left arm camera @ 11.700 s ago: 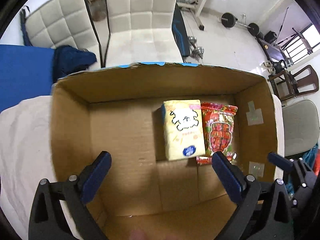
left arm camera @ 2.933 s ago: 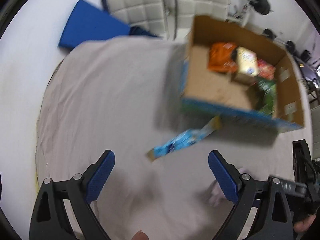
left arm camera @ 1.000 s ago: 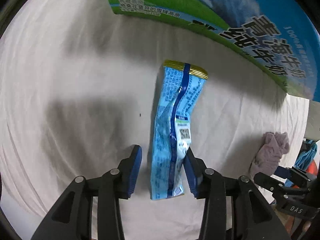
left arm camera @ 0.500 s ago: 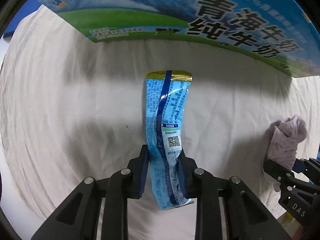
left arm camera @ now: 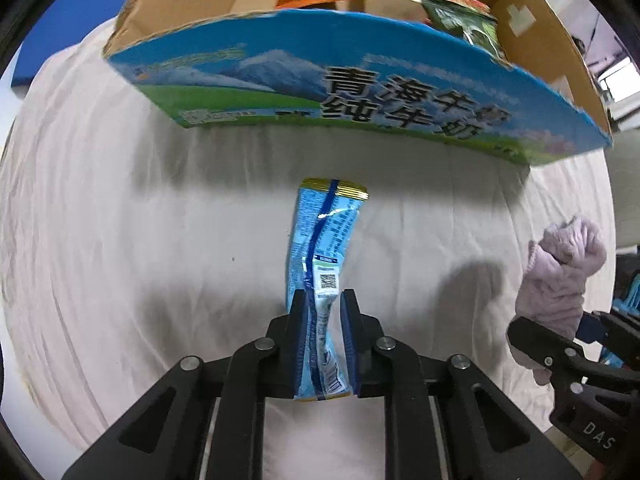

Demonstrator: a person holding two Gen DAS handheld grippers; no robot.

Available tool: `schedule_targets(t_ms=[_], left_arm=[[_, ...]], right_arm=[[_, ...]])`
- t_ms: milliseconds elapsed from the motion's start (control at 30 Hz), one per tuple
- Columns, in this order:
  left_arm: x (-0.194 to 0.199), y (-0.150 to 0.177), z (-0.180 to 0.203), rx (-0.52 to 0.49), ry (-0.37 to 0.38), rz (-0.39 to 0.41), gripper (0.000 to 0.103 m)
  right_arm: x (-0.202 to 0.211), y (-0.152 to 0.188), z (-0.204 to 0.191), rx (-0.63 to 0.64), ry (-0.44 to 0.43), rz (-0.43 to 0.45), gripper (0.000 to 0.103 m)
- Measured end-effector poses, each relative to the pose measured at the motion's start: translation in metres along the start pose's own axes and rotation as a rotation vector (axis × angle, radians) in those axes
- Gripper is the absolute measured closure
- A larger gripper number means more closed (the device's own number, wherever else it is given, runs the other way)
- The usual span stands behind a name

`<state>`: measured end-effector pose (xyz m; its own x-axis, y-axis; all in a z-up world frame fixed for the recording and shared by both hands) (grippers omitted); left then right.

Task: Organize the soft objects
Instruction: 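Lower the towel and milk stick into the box and open both tools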

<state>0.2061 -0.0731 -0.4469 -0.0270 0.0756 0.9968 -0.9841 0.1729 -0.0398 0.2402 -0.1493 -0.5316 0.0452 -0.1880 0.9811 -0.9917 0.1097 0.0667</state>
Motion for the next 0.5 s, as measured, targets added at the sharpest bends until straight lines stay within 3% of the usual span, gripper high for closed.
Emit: schedule_targets(t_ms=[100, 200, 233, 333, 433, 467, 500], left_arm=[[-0.009, 0.002, -0.013, 0.057, 0.046, -0.068, 0.084], [-0.025, 0.001, -0.020, 0.126, 0.085, -0.120, 0.065], [-0.031, 0.001, -0.020, 0.137, 0.086, -0.135, 0.063], [-0.046, -0.002, -0.018, 0.130, 0.087, -0.163, 0.062], [-0.047, -0.014, -0.009, 0.044, 0.012, -0.113, 0.063], [-0.047, -0.015, -0.004, 0.021, -0.018, -0.103, 0.064], [-0.046, -0.016, 0.001, -0.005, -0.051, -0.096, 0.072]], right_arm=[[0.006, -0.005, -0.001, 0.001, -0.009, 0.009, 0.060], [0.001, 0.001, -0.002, -0.003, -0.016, 0.010, 0.061], [0.002, 0.003, 0.002, -0.006, -0.020, 0.007, 0.061], [-0.002, 0.006, 0.005, -0.017, -0.032, -0.006, 0.060], [-0.011, 0.008, 0.006, -0.024, -0.029, -0.019, 0.060], [-0.013, 0.008, 0.007, -0.027, -0.027, -0.023, 0.060], [-0.016, 0.009, 0.008, -0.030, -0.023, -0.027, 0.060]])
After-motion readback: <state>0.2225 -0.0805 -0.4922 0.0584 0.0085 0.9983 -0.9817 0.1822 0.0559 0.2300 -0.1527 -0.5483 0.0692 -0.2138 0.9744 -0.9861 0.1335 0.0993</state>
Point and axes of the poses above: each gripper's, at about its wrist camera, not at the fingertips, and x roughly against the way its jaws point, z to its right, y to its underside, the point moved 6 cm from there along -x, roughly the way its jaws point, and after that the axes turned 3 degrees about -x, right-handed, at the moved point
